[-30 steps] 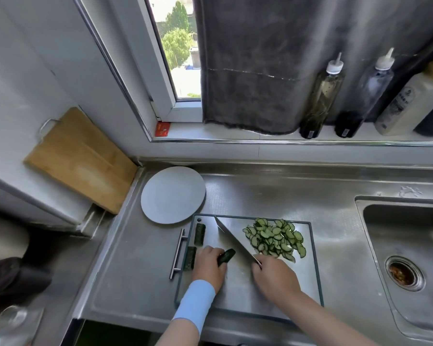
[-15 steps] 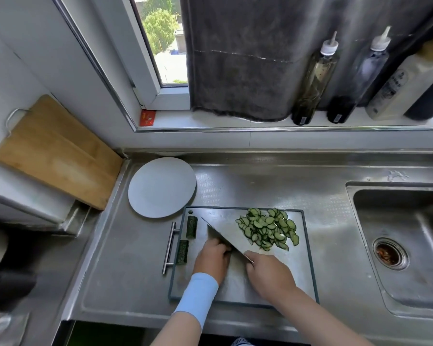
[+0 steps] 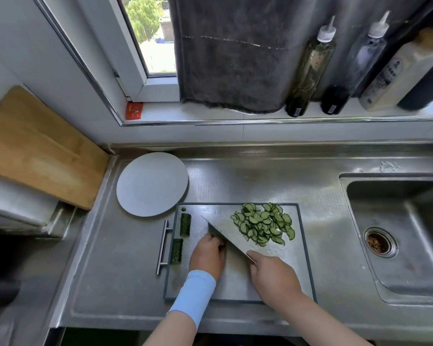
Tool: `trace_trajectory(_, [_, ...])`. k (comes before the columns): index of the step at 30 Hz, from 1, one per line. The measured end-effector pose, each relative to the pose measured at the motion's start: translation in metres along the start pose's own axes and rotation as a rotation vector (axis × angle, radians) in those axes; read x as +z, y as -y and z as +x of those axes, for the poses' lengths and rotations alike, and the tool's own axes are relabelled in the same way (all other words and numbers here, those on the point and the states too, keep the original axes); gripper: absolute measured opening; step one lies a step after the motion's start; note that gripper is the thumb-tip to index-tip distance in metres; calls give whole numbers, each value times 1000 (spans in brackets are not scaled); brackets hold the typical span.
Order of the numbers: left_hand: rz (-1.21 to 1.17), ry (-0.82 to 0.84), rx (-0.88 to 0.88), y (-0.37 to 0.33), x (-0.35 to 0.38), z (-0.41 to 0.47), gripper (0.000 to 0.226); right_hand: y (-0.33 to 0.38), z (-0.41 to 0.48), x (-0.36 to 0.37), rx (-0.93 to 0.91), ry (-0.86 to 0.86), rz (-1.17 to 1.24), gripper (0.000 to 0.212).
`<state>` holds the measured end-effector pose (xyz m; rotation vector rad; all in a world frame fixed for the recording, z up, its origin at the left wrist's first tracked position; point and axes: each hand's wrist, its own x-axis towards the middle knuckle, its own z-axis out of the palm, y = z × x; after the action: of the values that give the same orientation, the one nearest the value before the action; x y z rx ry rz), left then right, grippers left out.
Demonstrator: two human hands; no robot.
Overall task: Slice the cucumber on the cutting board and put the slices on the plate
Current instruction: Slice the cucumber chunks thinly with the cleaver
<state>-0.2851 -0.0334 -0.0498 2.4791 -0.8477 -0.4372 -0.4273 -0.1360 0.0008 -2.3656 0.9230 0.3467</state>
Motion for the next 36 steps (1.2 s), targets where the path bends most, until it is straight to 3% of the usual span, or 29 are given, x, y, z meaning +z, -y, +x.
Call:
trace_trajectory(3, [3, -40, -132, -1, -12, 3, 13, -7, 2, -2, 32, -26, 38, 27])
trace_trajectory(5, [12, 1, 8, 7, -17, 2, 10, -10, 5, -4, 31, -25, 34, 27])
trace_trajectory(7, [65, 126, 253, 21, -18, 3, 35, -10, 7, -5, 24, -10, 40, 29])
trace_trajectory(9, [103, 208, 354, 26, -20, 4, 41, -8, 9, -5, 18, 8, 56, 34])
trace_trajectory(15, [373, 178, 206, 21, -27, 2, 31, -2, 11, -10, 17, 42, 91, 29])
trace_trajectory(21, [30, 34, 231, 15, -9, -14, 14, -7, 9, -10, -20, 34, 4, 24])
trace_trajectory(29, [-36, -7, 149, 5, 9, -3, 10, -8, 4, -10, -65, 36, -76, 24])
trace_trajectory(31, [-59, -102, 73, -1, 3, -4, 8, -10, 5, -13, -88, 18, -136, 28])
trace_trajectory(34, [-258, -454, -147, -6, -19, -6, 10, -17, 3, -20, -129, -57, -267, 41])
trace_trajectory(36, [-276, -590, -88, -4, -36, -1, 13, -23, 2, -22, -162, -144, -314, 49])
